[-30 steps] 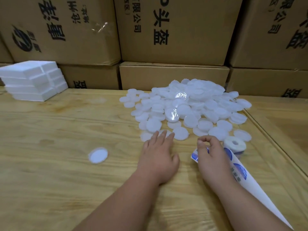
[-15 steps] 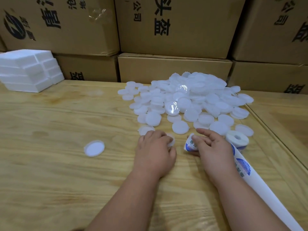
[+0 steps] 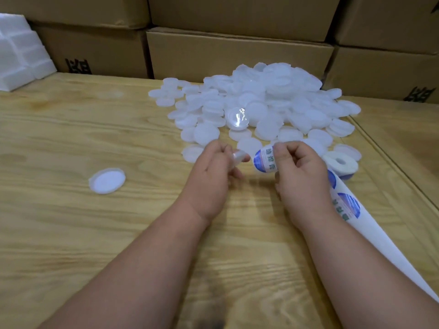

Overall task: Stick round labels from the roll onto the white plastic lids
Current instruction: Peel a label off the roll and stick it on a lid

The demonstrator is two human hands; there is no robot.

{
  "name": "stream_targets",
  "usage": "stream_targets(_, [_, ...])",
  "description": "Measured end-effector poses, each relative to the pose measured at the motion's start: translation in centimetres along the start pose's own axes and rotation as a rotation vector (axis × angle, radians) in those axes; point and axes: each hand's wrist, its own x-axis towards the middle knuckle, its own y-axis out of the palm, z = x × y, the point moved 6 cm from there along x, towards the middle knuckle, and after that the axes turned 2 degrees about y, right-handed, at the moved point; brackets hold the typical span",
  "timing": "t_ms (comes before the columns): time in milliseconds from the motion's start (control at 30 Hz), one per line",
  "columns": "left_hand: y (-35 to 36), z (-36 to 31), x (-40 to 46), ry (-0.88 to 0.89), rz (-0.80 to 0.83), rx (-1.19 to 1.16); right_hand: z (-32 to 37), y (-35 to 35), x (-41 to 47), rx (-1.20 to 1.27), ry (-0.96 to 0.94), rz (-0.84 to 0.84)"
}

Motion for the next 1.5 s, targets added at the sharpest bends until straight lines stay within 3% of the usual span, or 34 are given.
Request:
stream_targets(100, [0.3, -0.4, 0.2, 0.053, -0.008, -0.078, 0.0, 0.3, 0.0, 0.008, 0.001, 0.038])
stream_targets(233, [0.8, -0.2, 0.4, 0.113, 0.049, 0.153, 0.2, 0.4, -0.1, 0.094, 0.007, 0.062])
stream_targets(367, [0.8, -0.1, 0.3, 0.081, 0.034, 0.184, 0.1, -0.3, 0.2, 0.056, -0.016, -0.011])
stream_targets(467, [1.0, -0.5, 0.2, 0.156, 0.026, 0.192, -0.1, -0.5, 0.2, 0.087, 0.016, -0.037])
stream_targets(633, [1.6, -1.0, -0.2, 0.265, 0.044, 0.346, 0.0, 0.1, 0.0, 0.122, 0.063, 0.056])
stream_targets(967, [1.5, -1.2, -0.1, 0.281, 0.019, 0.435, 0.4, 1.1, -0.5, 0.021, 0.007, 0.182])
stream_targets(1500, [0.8, -0.7, 0.0, 0.202, -0.06, 0.394, 0.6, 1.3, -0.8, -0.066, -0.067, 0.161])
